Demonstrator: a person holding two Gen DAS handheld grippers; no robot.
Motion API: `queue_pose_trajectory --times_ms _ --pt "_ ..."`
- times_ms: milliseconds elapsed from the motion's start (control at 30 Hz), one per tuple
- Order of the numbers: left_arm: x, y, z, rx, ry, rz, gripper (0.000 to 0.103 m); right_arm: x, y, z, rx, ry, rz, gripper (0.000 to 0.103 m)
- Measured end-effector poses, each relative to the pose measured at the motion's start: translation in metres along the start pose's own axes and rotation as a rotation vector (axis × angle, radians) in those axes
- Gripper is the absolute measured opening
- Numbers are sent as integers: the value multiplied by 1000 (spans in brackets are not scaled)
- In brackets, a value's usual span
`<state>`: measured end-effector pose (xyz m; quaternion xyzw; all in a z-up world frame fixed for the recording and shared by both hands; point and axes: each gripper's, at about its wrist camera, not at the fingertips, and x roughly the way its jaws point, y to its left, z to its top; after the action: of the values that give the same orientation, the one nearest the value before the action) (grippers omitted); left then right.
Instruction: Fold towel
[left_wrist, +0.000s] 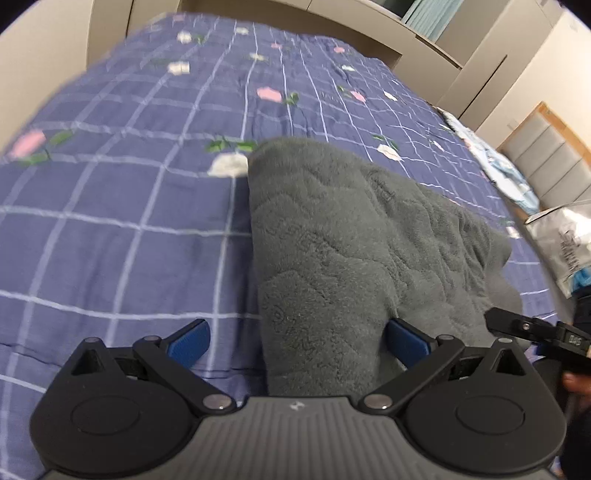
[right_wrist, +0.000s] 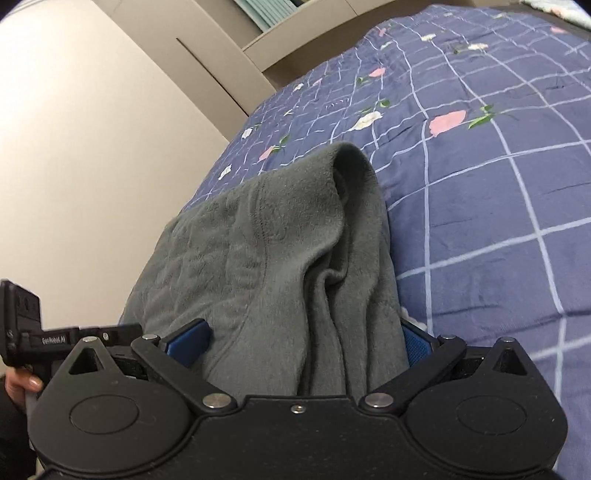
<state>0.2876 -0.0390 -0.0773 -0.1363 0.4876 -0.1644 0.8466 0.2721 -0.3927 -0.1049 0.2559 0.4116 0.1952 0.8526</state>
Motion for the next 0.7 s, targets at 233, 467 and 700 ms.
queue_pose_trajectory --times_ms 233,467,700 --pt "3 -1 2 -40 47 -97 75 -1 11 -4 16 -24 -55 90" --pt "-18 -8 10 -51 37 -104 52 -19 27 -5 40 -64 -53 58" --pt "-65 -4 15 -55 -2 -80 49 -31 67 -3 19 -81 5 51"
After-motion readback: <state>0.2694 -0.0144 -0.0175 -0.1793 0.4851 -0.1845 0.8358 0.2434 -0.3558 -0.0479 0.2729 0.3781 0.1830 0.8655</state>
